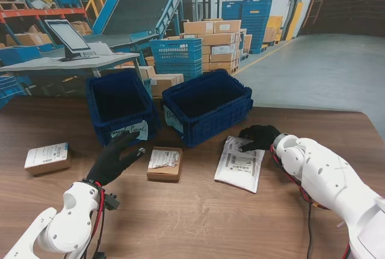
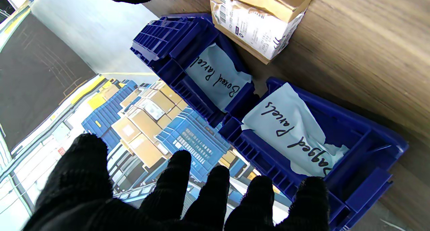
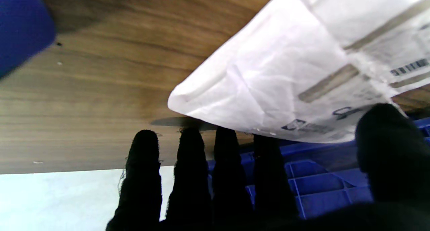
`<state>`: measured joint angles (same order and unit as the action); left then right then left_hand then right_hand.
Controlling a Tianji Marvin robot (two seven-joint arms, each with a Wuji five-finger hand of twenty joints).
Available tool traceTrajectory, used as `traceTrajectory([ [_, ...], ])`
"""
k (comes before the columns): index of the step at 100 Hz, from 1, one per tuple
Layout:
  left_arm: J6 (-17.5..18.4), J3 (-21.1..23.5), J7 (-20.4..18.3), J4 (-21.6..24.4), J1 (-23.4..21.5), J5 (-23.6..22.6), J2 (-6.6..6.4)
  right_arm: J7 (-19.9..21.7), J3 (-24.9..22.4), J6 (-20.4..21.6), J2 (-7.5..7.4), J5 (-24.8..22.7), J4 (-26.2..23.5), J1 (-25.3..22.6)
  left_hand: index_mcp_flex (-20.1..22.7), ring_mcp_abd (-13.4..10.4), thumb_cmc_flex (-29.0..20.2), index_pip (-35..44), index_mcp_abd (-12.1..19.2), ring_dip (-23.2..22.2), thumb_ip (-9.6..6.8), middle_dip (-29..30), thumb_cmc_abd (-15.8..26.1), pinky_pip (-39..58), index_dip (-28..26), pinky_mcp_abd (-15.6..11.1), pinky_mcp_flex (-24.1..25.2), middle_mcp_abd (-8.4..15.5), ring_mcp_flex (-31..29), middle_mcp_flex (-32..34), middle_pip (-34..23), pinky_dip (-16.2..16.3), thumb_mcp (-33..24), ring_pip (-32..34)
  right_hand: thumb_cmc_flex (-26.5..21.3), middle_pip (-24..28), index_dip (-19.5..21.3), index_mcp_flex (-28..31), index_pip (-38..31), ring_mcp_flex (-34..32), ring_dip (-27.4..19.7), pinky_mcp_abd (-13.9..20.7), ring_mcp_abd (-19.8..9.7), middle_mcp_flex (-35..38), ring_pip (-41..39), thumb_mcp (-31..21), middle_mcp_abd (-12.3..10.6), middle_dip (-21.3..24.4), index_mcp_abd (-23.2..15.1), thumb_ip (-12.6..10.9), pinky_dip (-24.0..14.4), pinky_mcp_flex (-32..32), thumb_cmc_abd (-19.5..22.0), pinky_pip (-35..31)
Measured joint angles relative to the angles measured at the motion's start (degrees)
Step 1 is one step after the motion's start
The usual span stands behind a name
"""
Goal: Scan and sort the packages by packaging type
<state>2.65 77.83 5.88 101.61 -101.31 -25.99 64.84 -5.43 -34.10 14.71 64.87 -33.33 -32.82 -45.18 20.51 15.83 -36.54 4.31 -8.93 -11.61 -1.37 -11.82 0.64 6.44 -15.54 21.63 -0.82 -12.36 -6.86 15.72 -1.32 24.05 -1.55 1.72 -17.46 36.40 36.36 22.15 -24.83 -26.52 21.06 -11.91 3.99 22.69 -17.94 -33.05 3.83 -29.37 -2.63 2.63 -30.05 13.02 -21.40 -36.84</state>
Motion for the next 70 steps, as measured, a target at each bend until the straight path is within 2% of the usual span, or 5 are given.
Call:
traceTrajectory([
  [22,0.2,0.0,0.0,0.1,-0.1,-0.1,-0.01,-2.3,0.2,0.1,0.64,0.1,0.8,0.0,0.0,0.0,0.0,0.0,0.0,0.0,0.0,0.0,0.0,0.0,0.0,0.0,0.0,0.0,0.0,0.0,0.0,0.0,0.0,0.0,-2.4,9.9,6.5,1.8,-6.0,-0.1,13.0,1.1,-0.2,1.1,-15.4,-0.9,0.2,-11.4,-0.9,0.0,-3.3,3.0,-3.7,-6.0],
  [31,0.2,0.0,0.0,0.2,-0.1,-0.1,-0.01,-3.1,0.1,0.0,0.76,0.0,0.8,-0.3,0.0,0.0,0.0,0.0,0.0,0.0,0.0,0.0,0.0,0.0,0.0,0.0,0.0,0.0,0.0,0.0,0.0,0.0,0.0,0.0,-2.4,12.6,9.7,1.8,-8.9,-3.0,19.1,1.3,-1.0,1.7,-23.8,-1.5,-0.2,-15.1,-1.3,0.0,-4.9,4.5,-5.7,-8.9],
  [45,0.2,0.1,0.0,0.4,-0.3,-0.2,-0.01,-4.7,-0.3,-0.9,0.96,-0.5,0.2,-1.3,0.0,0.0,0.0,0.0,0.0,0.0,0.0,0.0,0.0,0.0,0.0,0.0,0.0,0.0,0.0,0.0,0.0,0.0,0.0,0.0,-4.4,16.2,14.5,1.8,-14.4,-9.0,23.9,1.6,-2.2,5.0,-32.4,-2.2,-0.9,-18.7,-3.2,0.0,-8.2,7.8,-8.7,-14.2],
  [64,0.2,0.2,-0.2,0.6,-0.5,-0.3,-0.03,-8.4,-1.7,-2.9,1.64,-1.3,-0.6,-3.4,0.0,0.0,0.0,0.0,0.0,0.0,0.0,0.0,0.0,0.0,0.0,0.0,0.0,0.0,0.0,0.0,0.0,0.0,0.0,0.0,-5.3,21.2,19.8,5.5,-24.5,-17.7,27.8,2.4,-4.1,12.3,-40.3,-15.0,-3.4,-23.5,-5.9,0.4,-12.3,13.8,-15.4,-23.9],
  [70,0.2,0.2,-0.2,0.7,-0.6,-0.3,-0.03,-10.2,-2.0,-3.1,1.92,-1.3,-0.6,-3.9,0.0,0.0,0.0,0.0,0.0,0.0,0.0,0.0,0.0,0.0,0.0,0.0,0.0,0.0,0.0,0.0,0.0,0.0,0.0,0.0,-7.1,22.6,19.7,7.2,-28.3,-20.7,28.6,2.5,-4.7,15.2,-42.6,-17.5,-3.5,-24.5,-7.1,3.5,-13.3,16.2,-18.5,-27.2],
])
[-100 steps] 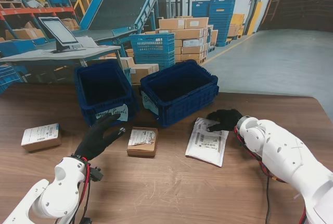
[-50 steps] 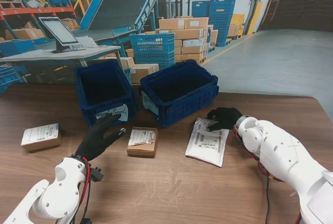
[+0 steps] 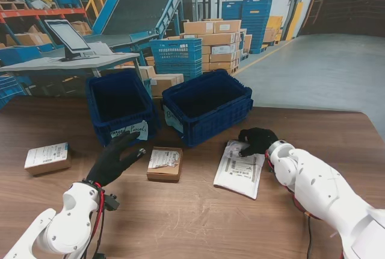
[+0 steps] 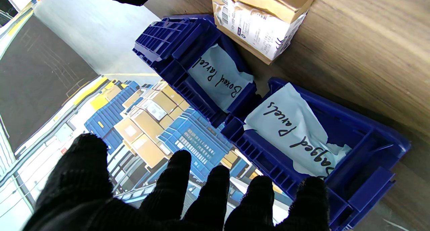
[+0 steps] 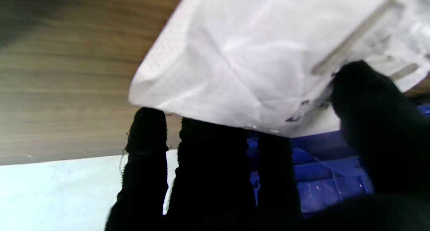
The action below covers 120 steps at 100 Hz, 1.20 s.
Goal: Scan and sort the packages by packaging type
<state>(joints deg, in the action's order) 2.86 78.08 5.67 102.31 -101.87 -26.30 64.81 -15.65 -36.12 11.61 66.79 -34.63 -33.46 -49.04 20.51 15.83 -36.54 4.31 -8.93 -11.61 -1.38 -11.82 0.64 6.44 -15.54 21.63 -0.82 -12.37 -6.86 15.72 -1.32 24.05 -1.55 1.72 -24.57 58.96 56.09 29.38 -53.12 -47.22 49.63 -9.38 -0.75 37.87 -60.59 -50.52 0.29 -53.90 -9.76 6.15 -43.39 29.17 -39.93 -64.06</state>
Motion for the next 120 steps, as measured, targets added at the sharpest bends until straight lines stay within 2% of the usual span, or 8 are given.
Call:
traceTrajectory([
  [7,0.0,0.0,0.0,0.1,-0.1,-0.1,-0.01,-1.8,-0.7,-0.2,0.34,-0.1,-0.1,-0.5,0.0,0.0,0.0,0.0,0.0,0.0,0.0,0.0,0.0,0.0,0.0,0.0,0.0,0.0,0.0,0.0,0.0,0.0,0.0,0.0,-2.3,1.0,-0.1,0.7,-4.2,-2.6,0.5,0.1,-0.3,2.5,-1.5,-1.5,-0.8,-0.6,-1.6,1.9,-0.9,2.0,-2.2,-2.5],
  [19,0.2,0.0,0.1,0.1,-0.2,-0.2,-0.01,-1.7,-2.8,-1.6,0.35,-1.0,-2.5,-2.0,0.0,0.0,0.0,0.0,0.0,0.0,0.0,0.0,0.0,0.0,0.0,0.0,0.0,0.0,0.0,0.0,0.0,0.0,0.0,0.0,-6.0,2.9,1.4,1.4,-9.4,-4.8,0.7,0.1,-0.3,5.4,-3.6,-2.1,-1.8,-1.8,-4.0,2.0,-1.0,3.9,-3.6,-4.8],
  [30,0.3,0.0,0.1,0.2,-0.2,-0.3,-0.01,-2.0,-4.2,-2.7,0.35,-1.4,-4.6,-3.2,0.0,0.0,0.0,0.0,0.0,0.0,0.0,0.0,0.0,0.0,0.0,0.0,0.0,0.0,0.0,0.0,0.0,0.0,0.0,0.0,-8.4,4.4,3.8,5.7,-12.7,-8.5,0.8,0.2,-0.6,8.7,-5.7,-2.2,-2.8,-3.0,-5.6,2.6,-1.7,6.8,-4.2,-7.4],
  [47,0.5,0.0,0.2,0.2,-0.3,-0.3,-0.01,-1.7,-7.1,-3.7,-0.03,-2.7,-8.8,-5.5,0.0,0.0,0.0,0.0,0.0,0.0,0.0,0.0,0.0,0.0,0.0,0.0,0.0,0.0,0.0,0.0,0.0,0.0,0.0,0.0,-8.9,5.2,7.4,8.1,-16.0,-11.8,1.4,0.2,-0.6,11.9,-7.2,-4.7,-3.5,-3.4,-6.1,2.6,-2.3,9.7,-4.3,-9.7],
  [65,0.6,-0.1,0.1,0.3,-0.3,-0.3,-0.03,0.4,-11.2,-5.2,-0.89,-4.8,-14.6,-8.6,0.0,0.0,0.0,0.0,0.0,0.0,0.0,0.0,0.0,0.0,0.0,0.0,0.0,0.0,0.0,0.0,0.0,0.0,0.0,0.0,-9.6,5.2,10.5,11.7,-19.8,-17.0,1.4,0.2,-0.7,16.1,-7.4,-8.1,-4.9,-2.3,-6.1,2.6,-2.3,14.3,-6.7,-11.9],
  [92,0.9,-0.3,0.2,0.4,-0.5,-0.6,-0.04,5.0,-17.2,-6.4,-2.4,-7.0,-23.2,-13.4,0.0,0.0,0.0,0.0,0.0,0.0,0.0,0.0,0.0,0.0,0.0,0.0,0.0,0.0,0.0,0.0,0.0,0.0,0.0,0.0,-12.2,5.2,16.8,14.1,-21.5,-20.2,1.5,0.2,-1.7,18.9,-8.7,-11.6,-4.9,-2.8,-6.1,2.6,-2.4,17.5,-9.5,-13.7],
  [109,1.4,-0.6,0.5,0.4,-0.5,-0.7,-0.06,9.8,-21.9,-8.7,-2.87,-5.1,-29.7,-17.3,0.0,0.0,0.0,0.0,0.0,0.0,0.0,0.0,0.0,0.0,0.0,0.0,0.0,0.0,0.0,0.0,0.0,-0.3,0.0,0.0,-13.3,5.2,19.2,14.6,-21.5,-20.8,2.2,0.2,-1.7,19.5,-9.4,-12.2,-4.9,-3.1,-6.0,2.6,-2.4,18.1,-9.6,-13.9],
  [120,1.4,-1.0,0.5,0.4,-0.5,-0.7,-0.08,10.9,-24.0,-11.0,-2.93,-3.5,-33.2,-19.4,0.0,0.0,0.0,0.0,0.0,0.0,0.0,0.0,0.0,0.0,0.0,0.0,0.0,0.0,0.0,0.0,0.0,-0.3,0.0,0.0,-13.9,5.2,20.0,14.6,-21.5,-20.9,2.8,-0.2,-1.8,19.5,-9.4,-12.2,-4.9,-3.6,-5.9,2.6,-2.4,18.3,-9.6,-13.9],
])
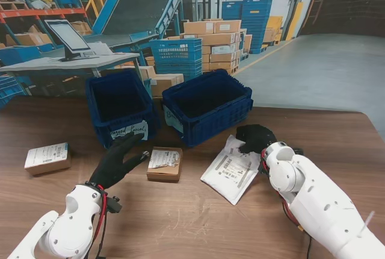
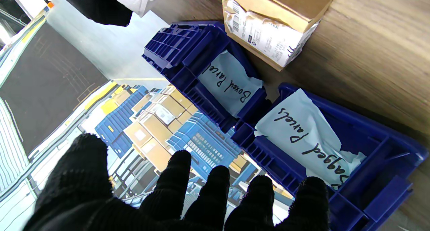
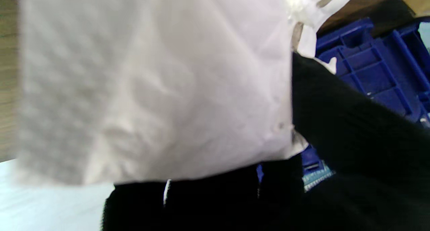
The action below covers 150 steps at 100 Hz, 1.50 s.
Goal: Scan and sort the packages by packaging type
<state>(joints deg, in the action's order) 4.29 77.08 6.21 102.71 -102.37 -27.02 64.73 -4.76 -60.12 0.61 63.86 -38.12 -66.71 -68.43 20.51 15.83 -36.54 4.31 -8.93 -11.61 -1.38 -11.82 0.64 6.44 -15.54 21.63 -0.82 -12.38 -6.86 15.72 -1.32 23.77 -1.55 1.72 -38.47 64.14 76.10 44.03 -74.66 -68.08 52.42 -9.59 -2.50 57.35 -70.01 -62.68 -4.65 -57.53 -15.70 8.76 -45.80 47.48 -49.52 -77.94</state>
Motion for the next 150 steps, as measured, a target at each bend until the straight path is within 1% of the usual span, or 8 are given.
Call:
traceTrajectory([
  [21,0.3,-0.4,0.1,0.0,0.0,-0.1,0.01,0.8,-3.5,-3.0,0.0,0.3,-5.8,-3.4,0.0,0.0,0.0,0.0,0.0,0.0,0.0,0.0,0.0,0.0,0.0,0.0,0.0,0.0,0.0,0.0,0.0,0.0,0.0,0.0,-0.8,0.0,0.7,0.1,0.0,-0.5,0.0,-0.3,0.0,0.3,0.0,0.0,0.0,-0.5,0.2,0.0,0.0,0.5,0.0,0.0],
  [34,0.3,-0.4,0.2,0.0,0.0,-0.1,0.02,3.0,-5.7,-6.3,0.01,4.5,-10.2,-5.5,0.0,0.0,0.0,0.0,0.0,0.0,0.0,0.0,0.0,0.0,0.0,0.0,0.0,0.0,0.0,0.0,0.0,0.0,0.0,0.0,-0.9,0.0,0.8,0.1,0.0,-0.6,0.1,-0.3,0.0,0.3,0.0,0.0,0.0,-0.6,0.2,0.0,0.0,0.5,0.0,0.0],
  [55,0.4,-0.4,0.2,0.0,0.0,-0.3,0.01,4.1,-8.5,-8.0,0.0,2.6,-15.2,-8.1,0.0,0.0,0.0,0.0,0.0,0.0,0.0,0.0,0.0,0.0,0.0,0.0,0.0,0.0,0.0,0.0,0.0,0.0,0.0,0.0,-1.0,0.0,1.1,0.1,0.0,-0.6,0.1,-0.4,0.0,0.3,0.1,0.0,0.0,-0.7,0.2,0.0,0.0,0.5,0.0,0.0],
  [73,0.5,-0.4,0.1,0.0,0.0,-0.3,0.0,5.6,-10.6,-10.9,-0.04,5.9,-19.9,-10.5,0.0,0.0,0.0,0.0,0.0,0.0,0.0,0.0,0.0,0.0,0.0,0.0,0.0,0.0,0.0,0.0,0.0,0.0,0.0,0.0,-1.4,0.0,1.4,0.1,0.0,-0.6,0.1,-0.6,0.0,0.4,0.3,0.0,0.0,-0.7,0.2,0.0,0.0,0.5,0.0,0.0],
  [88,0.5,-0.4,0.1,0.1,0.0,-0.3,0.0,6.2,-11.9,-12.7,-0.05,5.9,-23.7,-12.4,0.0,0.0,0.0,0.0,0.0,0.0,0.0,0.0,0.0,0.0,0.0,0.0,0.0,0.0,0.0,0.0,0.0,0.0,0.0,0.0,-1.5,0.0,1.4,0.1,0.0,-0.6,0.1,-0.6,0.0,0.4,0.4,0.0,0.0,-0.7,0.2,0.0,0.0,0.5,0.0,0.0],
  [114,0.6,-0.3,0.6,0.2,-0.2,-0.7,0.02,8.1,-13.7,-18.7,-0.15,8.4,-32.1,-15.7,0.0,0.0,0.0,0.0,0.0,0.0,0.0,0.0,0.0,0.0,0.0,0.0,0.0,0.0,0.0,0.0,0.0,0.0,0.0,0.0,-1.5,0.0,1.4,0.1,0.1,-0.6,0.1,-1.0,0.0,0.4,0.8,0.0,0.0,-0.8,0.2,0.0,0.0,0.3,0.0,0.0],
  [126,0.9,-0.2,0.6,0.2,-0.2,-0.4,0.03,8.8,-14.1,-20.3,-0.25,7.5,-35.5,-17.3,0.0,0.0,0.0,0.0,0.0,0.0,0.0,0.0,0.0,0.0,0.0,0.0,0.0,0.0,0.0,0.0,0.0,0.0,0.0,0.0,-1.5,0.0,1.5,0.2,0.1,-0.6,0.1,-1.0,0.0,0.4,0.8,0.0,0.0,-0.9,0.2,0.0,0.0,0.2,0.0,0.0],
  [150,1.0,0.1,0.6,0.1,-0.3,-0.1,0.05,7.9,-14.2,-23.8,-0.26,7.1,-41.2,-21.5,0.0,0.0,0.0,0.0,0.0,0.0,0.0,0.0,0.0,0.0,0.0,0.0,0.0,0.0,0.0,0.0,0.0,0.0,0.0,0.0,-2.4,-0.6,2.0,0.2,0.2,-0.6,0.1,-1.0,0.0,0.4,1.0,0.0,0.6,-1.3,0.7,0.0,-0.1,-0.2,0.0,0.0],
])
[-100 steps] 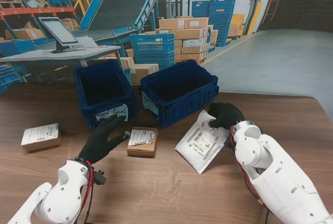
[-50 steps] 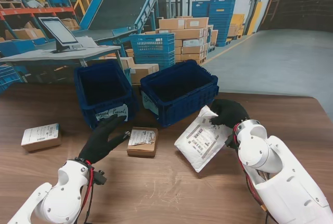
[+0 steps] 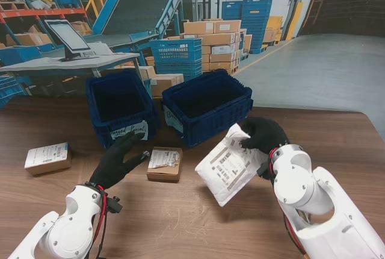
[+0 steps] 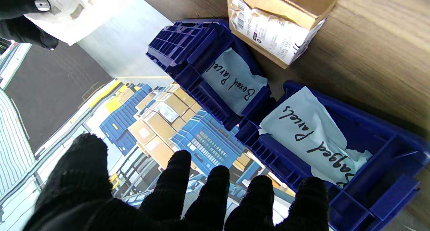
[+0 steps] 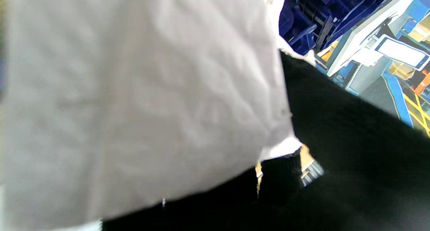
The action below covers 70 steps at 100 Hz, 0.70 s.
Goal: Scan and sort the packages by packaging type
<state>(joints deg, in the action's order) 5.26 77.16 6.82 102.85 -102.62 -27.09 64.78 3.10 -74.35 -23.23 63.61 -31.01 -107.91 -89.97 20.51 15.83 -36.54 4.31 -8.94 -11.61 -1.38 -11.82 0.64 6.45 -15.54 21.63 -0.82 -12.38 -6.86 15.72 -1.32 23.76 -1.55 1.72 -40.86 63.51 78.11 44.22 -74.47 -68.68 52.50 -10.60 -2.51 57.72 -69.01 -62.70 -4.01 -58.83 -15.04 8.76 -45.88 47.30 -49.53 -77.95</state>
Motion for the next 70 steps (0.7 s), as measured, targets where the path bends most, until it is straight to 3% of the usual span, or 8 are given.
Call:
traceTrajectory([
  [51,0.6,0.4,0.6,0.1,-0.4,-0.2,0.04,-2.4,1.8,-5.3,0.19,0.1,-7.6,-8.4,0.0,0.0,0.0,0.0,0.0,0.0,0.0,0.0,0.0,0.0,0.0,0.0,0.0,0.0,0.0,0.0,0.0,0.0,0.0,0.0,0.0,0.0,0.1,0.5,0.6,0.0,0.0,0.0,0.0,0.0,0.1,0.0,0.0,-0.3,0.1,0.0,0.0,-0.1,0.0,0.0],
  [70,0.6,0.9,0.5,0.8,-1.0,-0.3,0.05,-3.8,3.2,-6.8,0.5,2.1,-8.6,-9.9,0.0,0.0,0.0,0.0,0.0,0.0,0.0,0.0,0.0,0.0,0.0,0.0,0.0,0.0,0.0,0.0,0.0,0.0,0.0,0.0,0.0,-0.1,0.2,0.5,0.7,0.0,0.0,0.0,0.0,0.0,0.1,0.0,0.1,-0.4,0.2,0.0,0.0,-0.1,0.0,0.0],
])
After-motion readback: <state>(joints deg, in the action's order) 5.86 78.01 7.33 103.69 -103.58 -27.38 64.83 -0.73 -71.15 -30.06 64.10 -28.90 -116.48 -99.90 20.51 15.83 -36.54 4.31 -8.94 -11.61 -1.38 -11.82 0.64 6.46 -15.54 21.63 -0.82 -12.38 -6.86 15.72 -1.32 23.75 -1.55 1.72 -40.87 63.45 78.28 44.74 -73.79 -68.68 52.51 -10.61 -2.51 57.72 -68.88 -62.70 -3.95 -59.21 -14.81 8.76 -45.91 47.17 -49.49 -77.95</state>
